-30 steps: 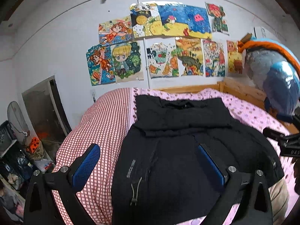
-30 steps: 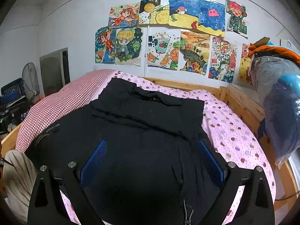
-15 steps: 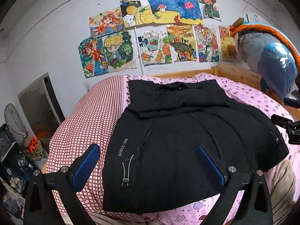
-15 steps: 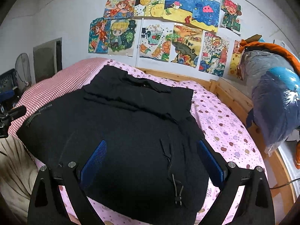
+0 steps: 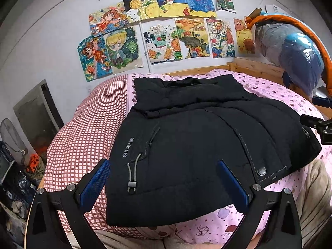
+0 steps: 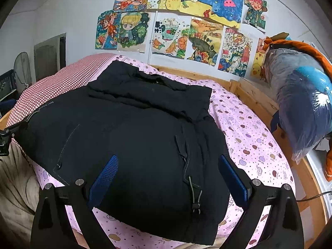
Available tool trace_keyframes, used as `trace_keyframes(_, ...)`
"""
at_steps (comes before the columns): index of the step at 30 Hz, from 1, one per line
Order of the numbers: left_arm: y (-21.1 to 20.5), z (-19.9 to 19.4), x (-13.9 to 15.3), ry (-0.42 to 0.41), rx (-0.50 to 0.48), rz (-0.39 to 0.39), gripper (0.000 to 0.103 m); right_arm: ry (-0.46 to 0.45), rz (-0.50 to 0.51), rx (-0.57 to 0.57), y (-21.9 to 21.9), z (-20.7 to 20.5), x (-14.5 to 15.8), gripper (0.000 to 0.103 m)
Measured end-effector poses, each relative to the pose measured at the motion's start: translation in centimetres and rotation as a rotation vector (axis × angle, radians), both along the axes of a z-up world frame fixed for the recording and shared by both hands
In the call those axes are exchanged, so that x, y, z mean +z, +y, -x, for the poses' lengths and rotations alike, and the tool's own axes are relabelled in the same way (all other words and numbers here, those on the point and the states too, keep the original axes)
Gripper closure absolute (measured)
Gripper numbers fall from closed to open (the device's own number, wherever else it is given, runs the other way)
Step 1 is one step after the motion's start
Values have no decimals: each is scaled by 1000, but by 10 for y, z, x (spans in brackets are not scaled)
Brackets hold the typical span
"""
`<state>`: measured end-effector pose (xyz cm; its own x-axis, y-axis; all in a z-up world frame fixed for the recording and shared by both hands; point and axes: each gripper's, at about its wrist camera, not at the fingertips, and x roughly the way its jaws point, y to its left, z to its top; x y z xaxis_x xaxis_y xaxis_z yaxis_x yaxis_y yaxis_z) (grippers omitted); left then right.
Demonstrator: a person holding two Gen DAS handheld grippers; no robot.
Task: Fold large clothes
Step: 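Grasp the jacket hem edge with both grippers and lift it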
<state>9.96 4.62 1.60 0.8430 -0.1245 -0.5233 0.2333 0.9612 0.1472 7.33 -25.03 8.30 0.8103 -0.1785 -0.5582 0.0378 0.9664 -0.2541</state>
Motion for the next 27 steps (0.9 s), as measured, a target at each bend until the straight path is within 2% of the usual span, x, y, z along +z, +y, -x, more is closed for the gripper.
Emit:
trace_keyframes(7, 0, 4, -2, -20, -45, -10, 0, 15, 40, -17, 0, 1, -7, 8)
trace_keyframes(14, -2, 3, -11, 15, -65, -30, 0, 27, 38, -6, 0, 3, -9, 8)
trace_keyframes(20, -1, 2, -22, 50, -61, -29, 0, 83, 20, 104, -1, 13, -27, 8)
trace_keyframes(27, 4, 2, -33, 78, -45, -44, 0, 153, 119, 210, 17, 32, -47, 8)
